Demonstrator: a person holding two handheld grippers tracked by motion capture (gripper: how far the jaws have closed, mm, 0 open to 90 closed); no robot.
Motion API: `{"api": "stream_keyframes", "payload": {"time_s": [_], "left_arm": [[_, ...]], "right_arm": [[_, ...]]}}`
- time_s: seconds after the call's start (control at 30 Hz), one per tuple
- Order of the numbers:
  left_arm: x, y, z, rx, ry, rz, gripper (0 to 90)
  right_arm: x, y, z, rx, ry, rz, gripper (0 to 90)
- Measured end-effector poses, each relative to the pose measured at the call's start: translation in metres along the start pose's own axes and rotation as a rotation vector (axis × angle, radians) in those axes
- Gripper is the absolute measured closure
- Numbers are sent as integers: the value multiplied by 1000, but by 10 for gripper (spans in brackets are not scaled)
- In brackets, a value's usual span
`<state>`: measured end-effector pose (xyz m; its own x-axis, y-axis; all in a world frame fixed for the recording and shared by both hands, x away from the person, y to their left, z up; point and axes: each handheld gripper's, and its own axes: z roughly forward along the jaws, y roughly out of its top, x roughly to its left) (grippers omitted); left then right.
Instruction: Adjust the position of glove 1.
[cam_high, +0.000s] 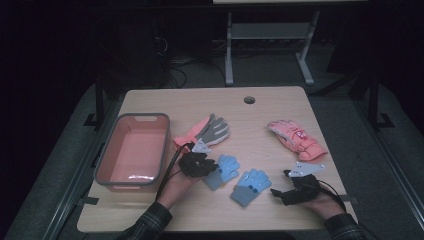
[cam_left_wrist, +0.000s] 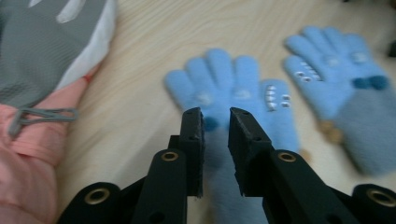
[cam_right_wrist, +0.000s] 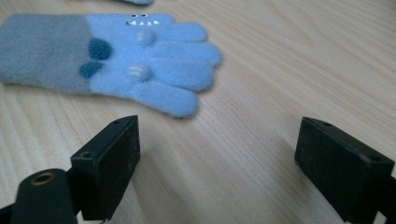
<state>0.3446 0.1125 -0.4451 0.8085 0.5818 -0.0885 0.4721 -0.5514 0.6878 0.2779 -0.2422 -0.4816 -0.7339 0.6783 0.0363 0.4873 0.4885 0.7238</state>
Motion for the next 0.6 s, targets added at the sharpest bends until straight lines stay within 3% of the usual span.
{"api": "stream_keyframes", "payload": {"time_s": [0.13,0.43,0.53,0.6], "left_arm": [[2,-2,7,14,-14,-23,702],[0,-6,16,55,9,-26,684],[1,-7,16,53,-3,-48,702],[1,-7,17,53,-26,-56,775]], "right_arm": [[0,0,0,0,0,0,134],[0,0,0,0,1,-1,135],[0,4,-3,25,8,19,213],[2,5,-7,14,15,19,340]]}}
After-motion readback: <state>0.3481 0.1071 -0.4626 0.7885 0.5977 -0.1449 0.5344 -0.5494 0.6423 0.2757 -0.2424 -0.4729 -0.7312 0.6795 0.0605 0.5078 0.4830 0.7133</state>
